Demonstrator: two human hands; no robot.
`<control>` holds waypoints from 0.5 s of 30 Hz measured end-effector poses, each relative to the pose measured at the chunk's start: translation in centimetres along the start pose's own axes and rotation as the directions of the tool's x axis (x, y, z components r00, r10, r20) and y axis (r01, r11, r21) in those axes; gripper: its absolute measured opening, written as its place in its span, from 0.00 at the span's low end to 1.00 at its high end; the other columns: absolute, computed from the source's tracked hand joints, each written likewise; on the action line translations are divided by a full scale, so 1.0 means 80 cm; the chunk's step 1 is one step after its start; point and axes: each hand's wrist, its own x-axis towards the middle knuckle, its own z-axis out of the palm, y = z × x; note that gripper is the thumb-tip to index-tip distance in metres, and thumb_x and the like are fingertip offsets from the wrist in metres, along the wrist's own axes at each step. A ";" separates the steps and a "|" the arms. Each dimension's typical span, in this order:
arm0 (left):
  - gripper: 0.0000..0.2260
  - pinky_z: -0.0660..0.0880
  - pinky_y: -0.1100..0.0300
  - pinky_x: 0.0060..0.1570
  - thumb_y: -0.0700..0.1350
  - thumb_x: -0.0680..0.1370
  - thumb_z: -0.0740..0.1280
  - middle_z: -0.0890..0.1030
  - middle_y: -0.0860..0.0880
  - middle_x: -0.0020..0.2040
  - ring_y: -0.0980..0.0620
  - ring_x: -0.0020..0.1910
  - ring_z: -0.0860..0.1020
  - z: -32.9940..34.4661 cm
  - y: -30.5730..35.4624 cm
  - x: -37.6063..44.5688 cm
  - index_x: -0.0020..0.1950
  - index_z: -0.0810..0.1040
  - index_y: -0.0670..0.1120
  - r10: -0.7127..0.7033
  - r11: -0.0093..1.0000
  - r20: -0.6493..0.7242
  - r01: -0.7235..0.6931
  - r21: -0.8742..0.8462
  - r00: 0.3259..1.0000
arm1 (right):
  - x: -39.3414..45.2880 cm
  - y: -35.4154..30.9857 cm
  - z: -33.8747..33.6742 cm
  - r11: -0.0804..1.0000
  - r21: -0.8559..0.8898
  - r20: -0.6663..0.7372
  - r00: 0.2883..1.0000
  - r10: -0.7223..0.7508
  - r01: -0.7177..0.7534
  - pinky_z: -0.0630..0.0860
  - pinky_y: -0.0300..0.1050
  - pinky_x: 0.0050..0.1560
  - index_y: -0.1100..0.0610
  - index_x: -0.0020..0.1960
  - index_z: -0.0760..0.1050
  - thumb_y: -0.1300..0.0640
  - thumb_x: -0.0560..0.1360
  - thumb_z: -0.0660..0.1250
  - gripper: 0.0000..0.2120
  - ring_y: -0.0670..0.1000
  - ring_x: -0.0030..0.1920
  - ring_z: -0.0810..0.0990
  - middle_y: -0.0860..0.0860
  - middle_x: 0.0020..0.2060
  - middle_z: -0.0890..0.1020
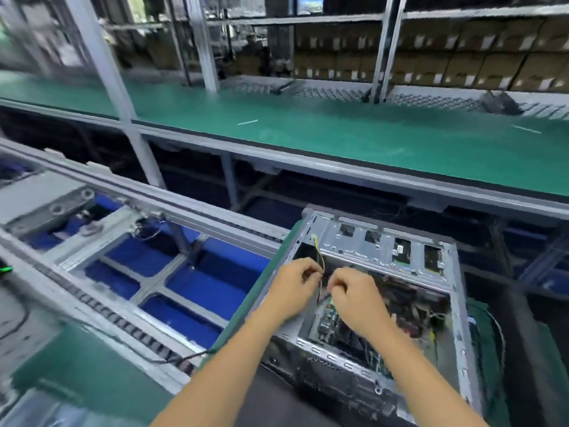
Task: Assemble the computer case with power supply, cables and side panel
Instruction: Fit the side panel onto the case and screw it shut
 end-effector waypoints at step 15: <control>0.18 0.59 0.64 0.26 0.48 0.80 0.62 0.67 0.50 0.28 0.56 0.27 0.61 -0.134 -0.070 -0.050 0.33 0.66 0.41 -0.192 0.981 -0.264 0.183 -0.060 0.945 | 0.036 -0.158 0.108 0.987 0.050 0.076 0.985 -0.154 0.150 0.73 0.49 0.38 0.49 0.29 0.65 0.70 0.69 0.58 0.18 0.55 0.37 0.73 0.46 0.30 0.74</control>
